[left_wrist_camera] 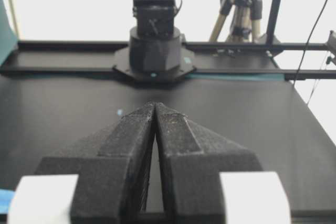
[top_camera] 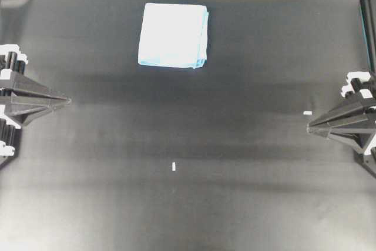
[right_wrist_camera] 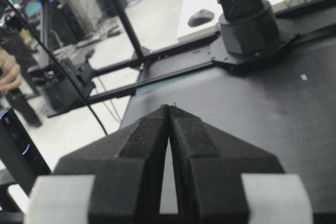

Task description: Push a blue cloth with the left arm to wipe the desk.

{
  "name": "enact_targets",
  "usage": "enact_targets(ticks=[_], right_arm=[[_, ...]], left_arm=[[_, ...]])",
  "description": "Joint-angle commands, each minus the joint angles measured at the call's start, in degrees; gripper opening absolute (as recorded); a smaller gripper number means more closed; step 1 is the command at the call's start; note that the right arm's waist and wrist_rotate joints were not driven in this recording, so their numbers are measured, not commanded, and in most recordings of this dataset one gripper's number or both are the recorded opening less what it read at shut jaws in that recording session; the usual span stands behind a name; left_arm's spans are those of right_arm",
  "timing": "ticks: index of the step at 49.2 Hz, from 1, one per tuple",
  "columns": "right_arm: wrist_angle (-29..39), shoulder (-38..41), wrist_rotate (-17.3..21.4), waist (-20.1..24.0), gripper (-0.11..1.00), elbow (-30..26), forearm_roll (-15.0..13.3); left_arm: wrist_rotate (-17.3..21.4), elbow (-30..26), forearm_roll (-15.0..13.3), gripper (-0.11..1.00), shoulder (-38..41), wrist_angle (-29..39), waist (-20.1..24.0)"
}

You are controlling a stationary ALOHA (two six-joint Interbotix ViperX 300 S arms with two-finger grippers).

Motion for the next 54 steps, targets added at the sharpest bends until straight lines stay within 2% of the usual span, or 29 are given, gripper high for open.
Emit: enact_targets(ticks=[1,4,7,13,23,40,45,49,54], right_arm=[[-0.26,0.62,0.00,0.00,0.03,-0.79,0.09],[0.53,0.62,0.00,0.00,0.04,-0.70,0.09],[2.11,0.53,0.09,0.00,0.00,-0.70,0.09],[5.01,0.44,0.09,0.00,0.00,-0.70,0.09],[5.45,0.35,0.00,0.00,0.00,-0.70,0.09],[6.15,0.35,0.09,0.00,0.00,-0.70,0.09],[6.24,0.35,0.00,0.00,0.00,-0.70,0.09],[6.24,0.26,0.00,0.00,0.00,-0.70,0.09],[5.98,0.26,0.09,0.00,0.00,-0.70,0.09]], left_arm=[[-0.70,-1.14,2.20,0.06,1.49,0.00,2.37],[-1.41,-1.67,2.20,0.07,3.16,0.00,4.13],[-1.93,-2.20,2.20,0.00,5.10,0.00,5.63],[-2.29,-3.43,2.20,0.00,9.40,-0.26,8.53],[-2.37,-6.59,2.20,0.00,19.16,-1.41,13.54],[-2.64,-18.90,2.20,0.02,40.08,-1.23,17.49],[-2.72,-22.41,2.20,0.12,45.18,-1.05,18.54],[-3.52,-24.87,2.20,0.31,48.43,-0.44,20.04],[-5.71,-27.42,2.20,0.61,52.21,0.79,22.68]])
